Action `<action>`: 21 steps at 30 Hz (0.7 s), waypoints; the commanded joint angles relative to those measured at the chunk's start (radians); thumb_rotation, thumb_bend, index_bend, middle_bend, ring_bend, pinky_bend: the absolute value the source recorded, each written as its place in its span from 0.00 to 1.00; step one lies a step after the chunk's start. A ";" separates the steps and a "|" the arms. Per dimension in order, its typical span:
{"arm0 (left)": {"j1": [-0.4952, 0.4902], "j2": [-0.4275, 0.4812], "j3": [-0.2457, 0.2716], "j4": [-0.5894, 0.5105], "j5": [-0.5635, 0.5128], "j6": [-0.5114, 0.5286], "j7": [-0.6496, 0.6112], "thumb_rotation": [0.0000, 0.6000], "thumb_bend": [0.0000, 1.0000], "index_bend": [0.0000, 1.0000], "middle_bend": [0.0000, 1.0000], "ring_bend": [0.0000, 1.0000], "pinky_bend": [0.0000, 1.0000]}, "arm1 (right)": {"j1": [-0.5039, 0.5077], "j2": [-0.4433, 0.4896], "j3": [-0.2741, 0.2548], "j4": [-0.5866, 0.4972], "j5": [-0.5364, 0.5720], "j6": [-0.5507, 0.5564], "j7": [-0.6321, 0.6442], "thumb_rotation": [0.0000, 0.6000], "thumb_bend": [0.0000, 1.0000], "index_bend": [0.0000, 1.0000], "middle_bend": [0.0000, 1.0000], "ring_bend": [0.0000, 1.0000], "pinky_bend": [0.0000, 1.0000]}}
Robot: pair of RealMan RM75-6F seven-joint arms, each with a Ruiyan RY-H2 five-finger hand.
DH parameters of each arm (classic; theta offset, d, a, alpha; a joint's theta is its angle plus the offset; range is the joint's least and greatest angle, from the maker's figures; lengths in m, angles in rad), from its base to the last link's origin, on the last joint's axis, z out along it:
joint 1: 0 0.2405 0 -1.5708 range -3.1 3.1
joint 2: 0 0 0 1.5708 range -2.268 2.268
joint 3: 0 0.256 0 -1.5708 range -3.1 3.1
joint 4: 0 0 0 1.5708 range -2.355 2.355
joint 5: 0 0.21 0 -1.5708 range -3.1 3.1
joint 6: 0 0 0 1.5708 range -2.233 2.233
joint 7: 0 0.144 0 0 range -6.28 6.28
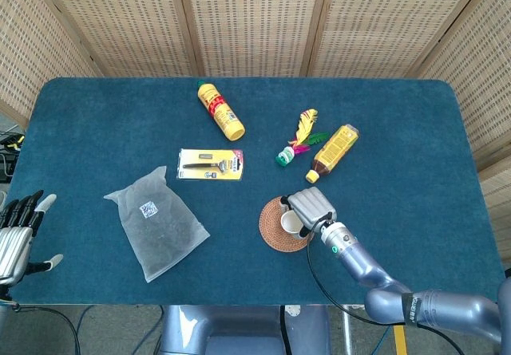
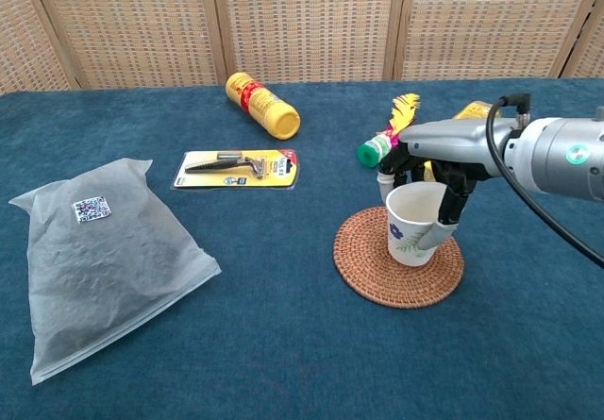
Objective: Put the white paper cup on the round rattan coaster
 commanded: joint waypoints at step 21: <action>-0.001 -0.002 0.001 -0.001 -0.003 0.000 0.005 1.00 0.00 0.00 0.00 0.00 0.00 | 0.028 0.017 -0.026 -0.057 0.000 0.049 0.015 1.00 0.00 0.04 0.01 0.02 0.19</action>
